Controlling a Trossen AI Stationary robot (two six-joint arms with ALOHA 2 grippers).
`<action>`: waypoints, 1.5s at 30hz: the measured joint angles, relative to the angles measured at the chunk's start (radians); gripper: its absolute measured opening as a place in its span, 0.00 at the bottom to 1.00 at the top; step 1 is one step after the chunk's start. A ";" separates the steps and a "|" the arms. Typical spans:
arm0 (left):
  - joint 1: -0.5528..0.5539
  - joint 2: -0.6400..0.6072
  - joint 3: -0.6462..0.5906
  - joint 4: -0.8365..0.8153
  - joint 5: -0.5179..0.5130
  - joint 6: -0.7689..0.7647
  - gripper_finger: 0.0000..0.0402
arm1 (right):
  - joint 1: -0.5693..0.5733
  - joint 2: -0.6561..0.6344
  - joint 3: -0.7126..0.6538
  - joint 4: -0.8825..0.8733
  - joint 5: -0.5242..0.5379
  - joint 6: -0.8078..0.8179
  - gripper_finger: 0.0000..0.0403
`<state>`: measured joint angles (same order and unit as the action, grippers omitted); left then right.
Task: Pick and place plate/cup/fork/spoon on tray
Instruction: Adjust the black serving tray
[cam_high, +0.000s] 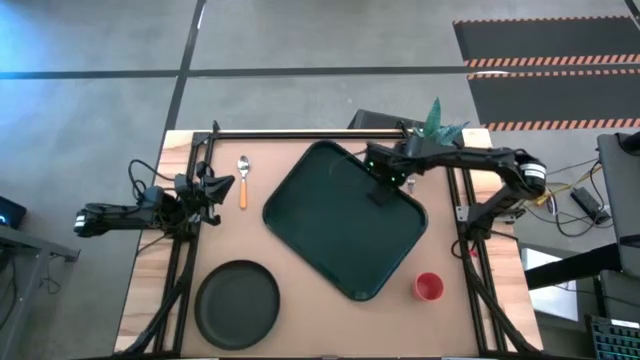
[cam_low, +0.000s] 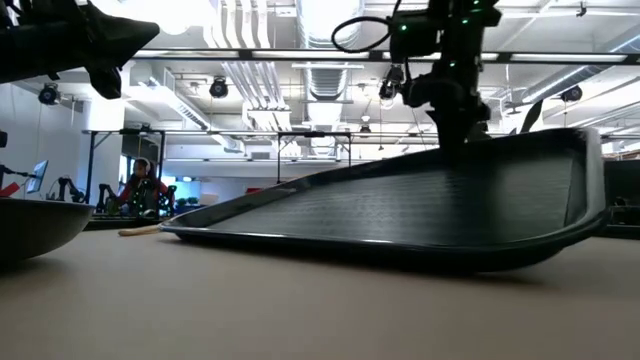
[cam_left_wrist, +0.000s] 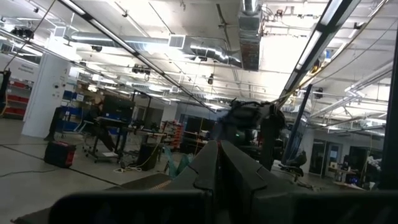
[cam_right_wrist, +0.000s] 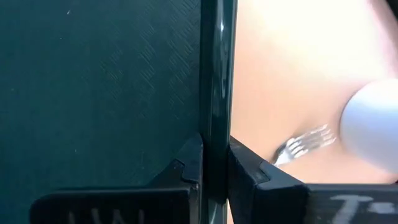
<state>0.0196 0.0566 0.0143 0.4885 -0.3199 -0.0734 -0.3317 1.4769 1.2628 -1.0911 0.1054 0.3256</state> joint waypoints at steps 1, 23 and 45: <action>0.000 0.000 0.000 0.000 0.000 0.000 0.00 | -0.013 0.014 0.016 0.000 -0.007 -0.031 0.07; 0.000 0.000 -0.002 -0.011 -0.030 0.000 0.00 | -0.127 0.447 0.327 0.050 -0.210 -0.488 0.07; 0.000 0.000 -0.002 -0.017 -0.030 -0.002 0.00 | -0.219 0.570 0.534 -0.065 -0.315 -0.691 0.07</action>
<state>0.0196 0.0570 0.0120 0.4717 -0.3499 -0.0758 -0.5506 2.0468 1.7966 -1.1565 -0.2100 -0.3655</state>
